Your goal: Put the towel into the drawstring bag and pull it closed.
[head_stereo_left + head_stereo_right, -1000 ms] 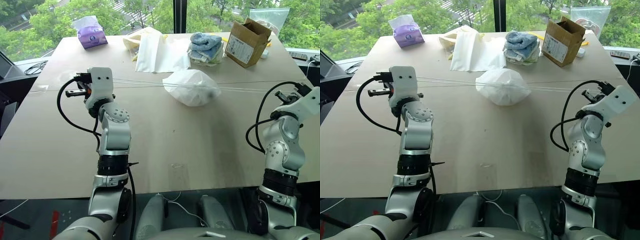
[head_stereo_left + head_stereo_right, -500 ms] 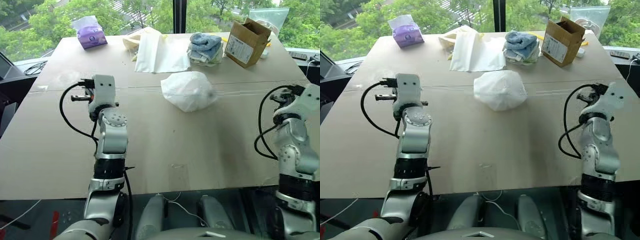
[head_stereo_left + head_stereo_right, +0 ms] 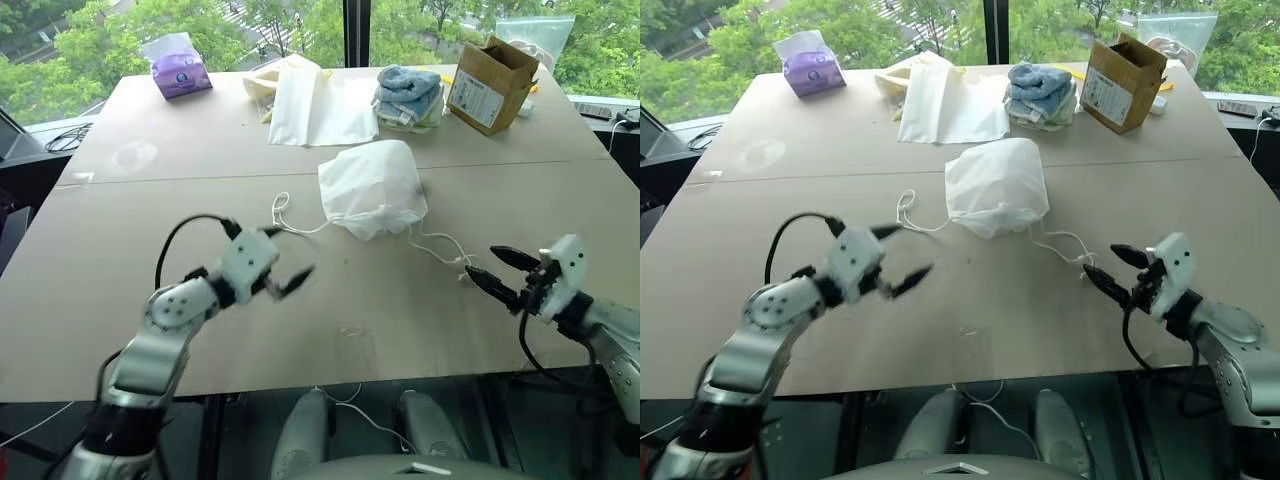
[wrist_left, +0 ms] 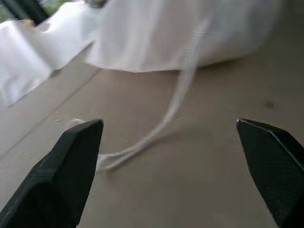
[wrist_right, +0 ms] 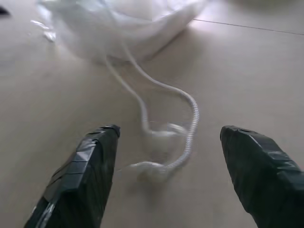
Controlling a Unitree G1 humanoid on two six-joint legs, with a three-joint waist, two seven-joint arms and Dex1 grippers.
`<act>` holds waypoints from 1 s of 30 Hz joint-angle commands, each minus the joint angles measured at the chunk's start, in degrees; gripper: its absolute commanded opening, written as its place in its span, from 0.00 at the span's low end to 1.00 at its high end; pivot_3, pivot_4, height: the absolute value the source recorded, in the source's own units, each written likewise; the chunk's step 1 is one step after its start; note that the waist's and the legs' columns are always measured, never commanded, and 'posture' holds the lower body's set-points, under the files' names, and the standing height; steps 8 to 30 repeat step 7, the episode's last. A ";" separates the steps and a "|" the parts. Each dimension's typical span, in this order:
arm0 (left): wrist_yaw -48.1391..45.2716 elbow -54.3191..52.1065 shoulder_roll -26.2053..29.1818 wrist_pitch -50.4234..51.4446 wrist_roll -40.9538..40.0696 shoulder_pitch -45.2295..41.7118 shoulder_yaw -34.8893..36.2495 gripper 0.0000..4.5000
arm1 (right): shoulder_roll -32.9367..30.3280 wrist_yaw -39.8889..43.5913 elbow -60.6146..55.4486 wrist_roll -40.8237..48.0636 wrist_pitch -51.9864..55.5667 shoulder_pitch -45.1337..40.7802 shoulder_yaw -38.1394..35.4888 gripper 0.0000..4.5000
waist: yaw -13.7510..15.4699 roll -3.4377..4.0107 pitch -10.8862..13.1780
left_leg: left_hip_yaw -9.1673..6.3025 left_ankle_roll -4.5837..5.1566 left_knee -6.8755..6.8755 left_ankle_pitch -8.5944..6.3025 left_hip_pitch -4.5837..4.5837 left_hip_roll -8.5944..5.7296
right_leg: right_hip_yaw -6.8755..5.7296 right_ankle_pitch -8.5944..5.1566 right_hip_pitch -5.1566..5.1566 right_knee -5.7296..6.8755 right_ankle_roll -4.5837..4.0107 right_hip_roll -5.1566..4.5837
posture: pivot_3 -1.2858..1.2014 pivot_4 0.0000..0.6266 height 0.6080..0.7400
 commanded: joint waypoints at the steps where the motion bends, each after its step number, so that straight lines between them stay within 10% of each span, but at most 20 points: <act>1: -4.44 2.09 3.09 0.49 -4.54 2.92 6.94 0.98 | -4.21 10.91 5.03 -1.56 -6.49 5.27 -2.94 0.84 | 0.59 0.11 0.06 | -0.06 0.02 0.02 -0.01 0.06 0.00 | -0.08 0.00 0.13 -0.07 0.00 0.00 | 0.52 0.24 1.00; 6: -1.55 8.35 0.37 0.33 -4.56 3.26 9.45 0.98 | -4.42 17.68 13.92 -0.84 -13.29 6.56 -6.10 0.84 | 1.42 0.11 0.12 | -0.12 0.18 -0.09 -0.12 1.25 -0.04 | -0.22 -0.04 1.52 -0.55 -0.02 -0.03 | 0.52 0.24 1.00; 30: -1.20 8.31 -0.16 0.62 -4.64 3.42 9.56 0.98 | -4.30 18.38 14.64 -0.54 -13.78 6.33 -6.52 0.84 | 1.42 0.11 0.12 | -0.10 0.19 -0.08 -0.12 1.26 -0.04 | -0.17 -0.04 1.52 -0.55 -0.01 -0.03 | 0.52 0.24 1.00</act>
